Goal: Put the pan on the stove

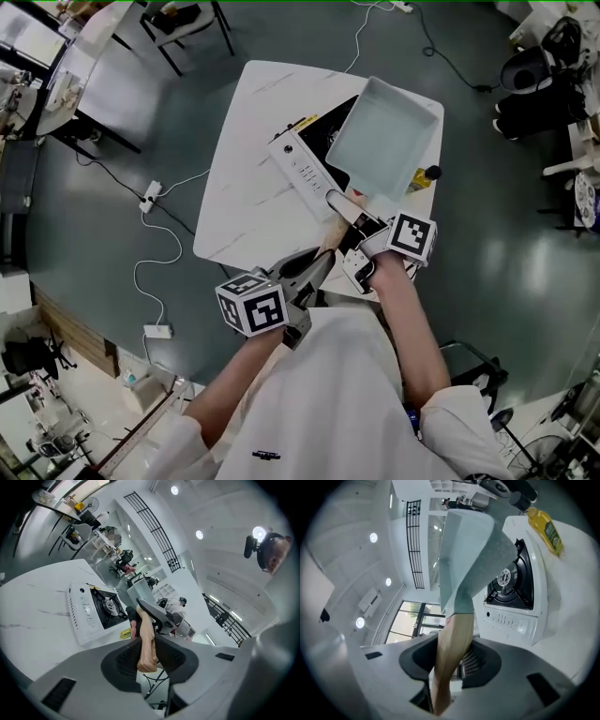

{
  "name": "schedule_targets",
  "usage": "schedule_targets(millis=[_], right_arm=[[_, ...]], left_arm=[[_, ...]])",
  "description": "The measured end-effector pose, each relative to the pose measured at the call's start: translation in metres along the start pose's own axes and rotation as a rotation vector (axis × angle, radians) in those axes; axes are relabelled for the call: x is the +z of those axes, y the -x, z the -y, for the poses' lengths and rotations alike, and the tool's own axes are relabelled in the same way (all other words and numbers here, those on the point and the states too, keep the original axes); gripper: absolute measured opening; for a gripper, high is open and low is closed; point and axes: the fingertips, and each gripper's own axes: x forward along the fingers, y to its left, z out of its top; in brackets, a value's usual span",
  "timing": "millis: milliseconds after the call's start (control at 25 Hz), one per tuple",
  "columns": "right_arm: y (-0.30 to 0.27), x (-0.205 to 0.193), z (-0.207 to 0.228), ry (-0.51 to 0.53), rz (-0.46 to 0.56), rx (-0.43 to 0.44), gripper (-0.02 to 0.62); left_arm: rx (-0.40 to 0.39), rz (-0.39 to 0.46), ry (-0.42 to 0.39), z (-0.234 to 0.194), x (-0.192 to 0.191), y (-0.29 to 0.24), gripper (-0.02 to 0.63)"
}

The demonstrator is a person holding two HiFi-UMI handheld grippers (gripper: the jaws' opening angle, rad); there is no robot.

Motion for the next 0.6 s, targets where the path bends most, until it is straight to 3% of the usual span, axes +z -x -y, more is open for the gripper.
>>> schedule_targets(millis=[600], right_arm=[[-0.047,0.019,0.051,-0.03,0.02,-0.038,0.126]], left_arm=[[-0.009,-0.044,0.04,-0.065,0.016,-0.02,0.091]])
